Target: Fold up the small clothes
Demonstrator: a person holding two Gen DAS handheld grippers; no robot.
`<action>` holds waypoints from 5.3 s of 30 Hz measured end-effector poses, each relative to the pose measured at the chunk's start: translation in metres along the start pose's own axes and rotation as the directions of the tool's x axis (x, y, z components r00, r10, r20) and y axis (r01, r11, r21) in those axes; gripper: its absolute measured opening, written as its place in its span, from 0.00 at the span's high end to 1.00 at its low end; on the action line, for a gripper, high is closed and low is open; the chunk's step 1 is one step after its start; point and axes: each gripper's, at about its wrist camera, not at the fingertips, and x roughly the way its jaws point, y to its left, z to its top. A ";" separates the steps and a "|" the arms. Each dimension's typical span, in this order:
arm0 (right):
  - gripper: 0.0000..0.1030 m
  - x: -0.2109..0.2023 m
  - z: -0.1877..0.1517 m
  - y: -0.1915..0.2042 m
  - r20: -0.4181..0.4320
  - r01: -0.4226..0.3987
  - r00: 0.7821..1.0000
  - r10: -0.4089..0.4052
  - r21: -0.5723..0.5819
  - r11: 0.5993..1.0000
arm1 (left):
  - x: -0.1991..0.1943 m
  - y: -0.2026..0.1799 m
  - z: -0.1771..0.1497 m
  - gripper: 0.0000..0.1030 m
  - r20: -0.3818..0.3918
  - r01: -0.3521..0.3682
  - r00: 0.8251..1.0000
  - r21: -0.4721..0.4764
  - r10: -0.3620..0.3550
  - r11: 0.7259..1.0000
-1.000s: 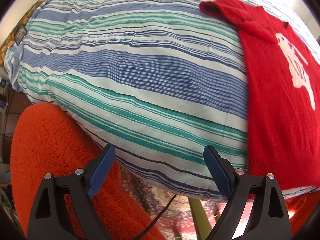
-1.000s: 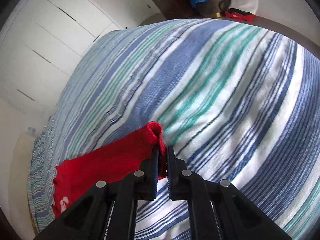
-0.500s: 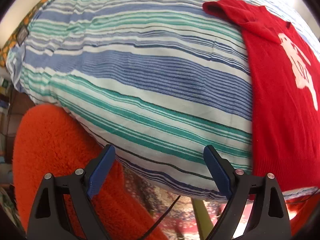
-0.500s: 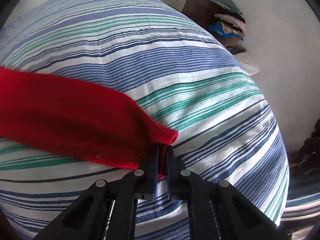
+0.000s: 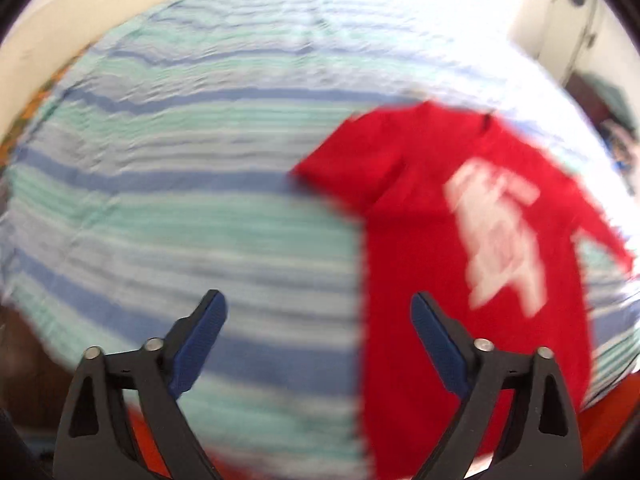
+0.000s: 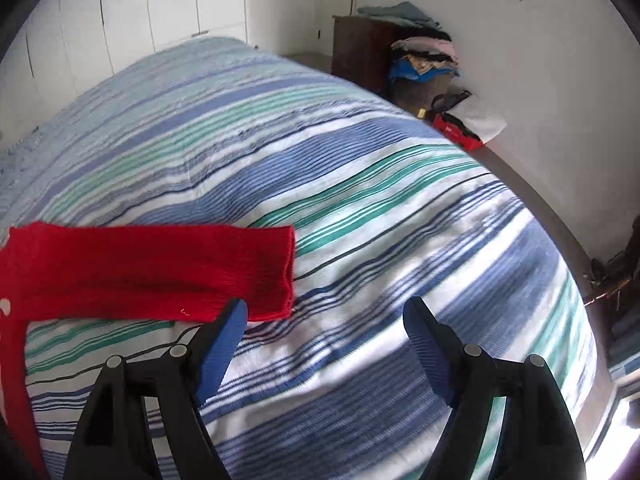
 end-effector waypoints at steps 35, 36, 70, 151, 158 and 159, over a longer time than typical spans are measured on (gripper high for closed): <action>0.17 -0.162 -0.108 0.058 0.042 -0.131 0.990 0.134 -0.069 0.989 | 0.054 -0.056 0.040 0.14 -0.114 0.289 0.957 0.325 -0.266 0.901; 0.17 -0.163 -0.108 0.059 0.043 -0.128 0.990 0.131 -0.072 0.989 | 0.066 -0.048 0.054 0.14 -0.116 0.298 0.954 0.254 -0.277 0.920; 0.17 -0.153 -0.106 0.069 0.004 -0.068 0.998 0.069 -0.119 0.991 | 0.045 -0.097 0.011 0.26 -0.141 0.277 0.960 0.601 -0.242 0.750; 0.26 0.141 0.098 0.463 -0.625 -0.729 0.679 0.385 -0.514 0.451 | 0.224 -0.080 0.203 0.48 -0.321 0.316 0.935 0.567 -0.150 0.761; 0.94 0.121 0.084 0.470 -0.553 -0.643 0.766 0.327 -0.645 0.414 | 0.207 -0.080 0.202 0.96 -0.111 0.092 0.993 0.541 -0.037 0.836; 0.95 0.115 0.083 0.470 -0.507 -0.599 0.801 0.319 -0.681 0.421 | 0.202 -0.077 0.205 0.97 -0.067 0.054 0.997 0.512 -0.022 0.858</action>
